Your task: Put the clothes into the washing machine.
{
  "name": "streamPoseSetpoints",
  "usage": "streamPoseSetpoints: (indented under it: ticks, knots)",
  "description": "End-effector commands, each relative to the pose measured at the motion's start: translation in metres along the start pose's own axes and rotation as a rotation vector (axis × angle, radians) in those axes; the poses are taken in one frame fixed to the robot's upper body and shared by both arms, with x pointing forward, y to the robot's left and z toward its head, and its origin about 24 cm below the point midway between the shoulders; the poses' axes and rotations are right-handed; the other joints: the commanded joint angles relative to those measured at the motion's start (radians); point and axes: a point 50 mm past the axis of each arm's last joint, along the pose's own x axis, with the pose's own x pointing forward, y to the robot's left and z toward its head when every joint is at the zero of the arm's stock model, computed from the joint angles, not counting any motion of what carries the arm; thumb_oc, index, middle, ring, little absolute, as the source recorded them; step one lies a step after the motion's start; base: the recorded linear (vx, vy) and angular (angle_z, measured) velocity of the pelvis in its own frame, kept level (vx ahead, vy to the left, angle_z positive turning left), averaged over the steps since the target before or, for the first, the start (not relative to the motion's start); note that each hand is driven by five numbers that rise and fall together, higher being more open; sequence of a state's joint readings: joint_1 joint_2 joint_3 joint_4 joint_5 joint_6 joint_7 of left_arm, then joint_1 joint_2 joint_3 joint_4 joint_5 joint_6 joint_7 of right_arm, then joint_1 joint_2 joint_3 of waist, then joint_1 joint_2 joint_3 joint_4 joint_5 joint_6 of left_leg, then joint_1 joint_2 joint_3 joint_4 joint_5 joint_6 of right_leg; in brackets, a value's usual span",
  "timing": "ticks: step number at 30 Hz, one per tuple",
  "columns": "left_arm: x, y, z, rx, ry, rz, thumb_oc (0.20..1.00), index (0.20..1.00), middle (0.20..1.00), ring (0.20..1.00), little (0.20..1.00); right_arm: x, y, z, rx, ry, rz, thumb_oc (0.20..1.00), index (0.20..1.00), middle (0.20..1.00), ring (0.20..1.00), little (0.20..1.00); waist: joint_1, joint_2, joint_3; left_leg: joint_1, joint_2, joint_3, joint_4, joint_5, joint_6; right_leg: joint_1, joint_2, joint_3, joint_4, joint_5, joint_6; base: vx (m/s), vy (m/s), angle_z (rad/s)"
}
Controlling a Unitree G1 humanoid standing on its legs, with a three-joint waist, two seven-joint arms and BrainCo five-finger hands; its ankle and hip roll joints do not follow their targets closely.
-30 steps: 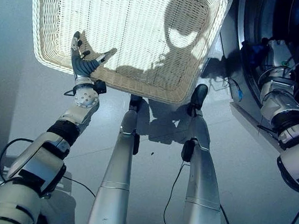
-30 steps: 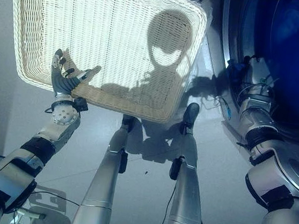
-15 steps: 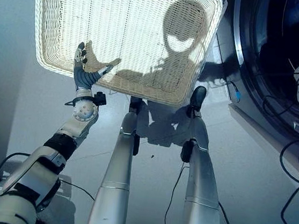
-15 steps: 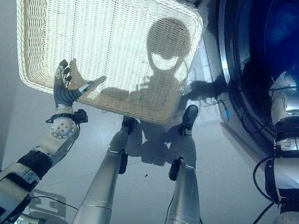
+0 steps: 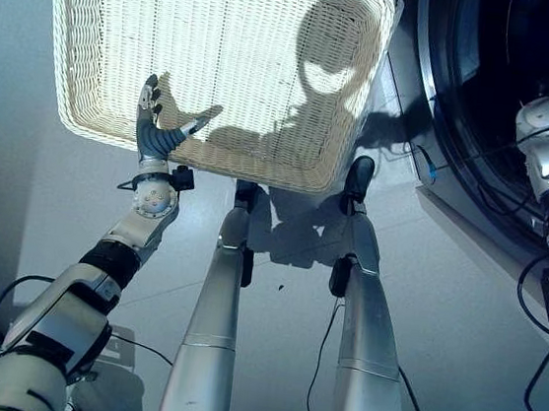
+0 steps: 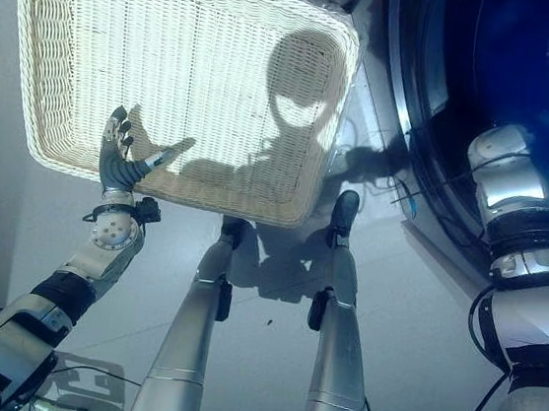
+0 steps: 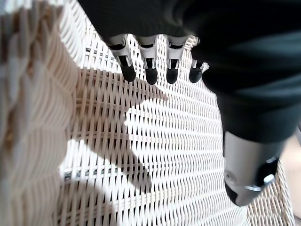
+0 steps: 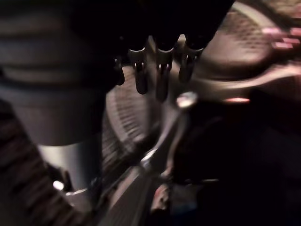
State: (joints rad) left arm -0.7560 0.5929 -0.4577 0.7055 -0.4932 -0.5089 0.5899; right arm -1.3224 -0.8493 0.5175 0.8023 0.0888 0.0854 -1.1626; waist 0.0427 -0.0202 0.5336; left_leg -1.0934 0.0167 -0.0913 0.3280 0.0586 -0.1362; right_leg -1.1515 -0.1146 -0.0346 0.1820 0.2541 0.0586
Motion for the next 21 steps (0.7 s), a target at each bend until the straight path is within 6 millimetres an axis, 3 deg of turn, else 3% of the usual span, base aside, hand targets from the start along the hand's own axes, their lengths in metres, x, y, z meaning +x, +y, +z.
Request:
streamPoseSetpoints:
  ticks: [1, 11, 15, 21]
  knots:
    - [-0.001, -0.004, 0.005, -0.044, -0.037, 0.017, 1.0, 1.0, 1.0, 1.0, 1.0, 0.011, -0.011, 0.016, -0.076, -0.225, -0.039, 1.0, 1.0, 1.0, 1.0, 1.0, -0.008, 0.063, -0.014, 0.052, -0.116, 0.029, -0.112, 0.03, 0.108, 0.046, 0.101, -0.119, 0.074, -0.106, 0.066, 0.0, 0.0, 0.0]
    - [-0.002, -0.004, 0.007, -0.04, -0.057, 0.03, 1.0, 1.0, 1.0, 1.0, 1.0, -0.024, -0.006, 0.015, -0.081, -0.417, 0.076, 1.0, 1.0, 1.0, 1.0, 1.0, -0.024, 0.054, -0.014, 0.047, -0.11, 0.044, -0.109, 0.03, 0.108, 0.043, 0.099, -0.123, 0.079, -0.11, 0.072, 0.0, 0.0, 0.0]
    - [-0.007, -0.008, 0.005, -0.031, -0.056, 0.035, 1.0, 1.0, 1.0, 1.0, 1.0, -0.053, -0.002, 0.014, -0.056, -0.506, 0.163, 1.0, 1.0, 1.0, 1.0, 1.0, -0.033, 0.047, -0.014, 0.043, -0.107, 0.05, -0.104, 0.03, 0.109, 0.039, 0.1, -0.122, 0.085, -0.112, 0.074, 0.0, 0.0, 0.0]
    - [-0.006, -0.013, 0.008, -0.025, -0.067, 0.039, 1.0, 1.0, 1.0, 1.0, 1.0, -0.081, -0.001, 0.009, -0.026, -0.563, 0.263, 1.0, 1.0, 1.0, 1.0, 1.0, -0.045, 0.039, -0.014, 0.038, -0.104, 0.059, -0.104, 0.032, 0.107, 0.032, 0.103, -0.119, 0.088, -0.11, 0.076, 0.0, 0.0, 0.0]
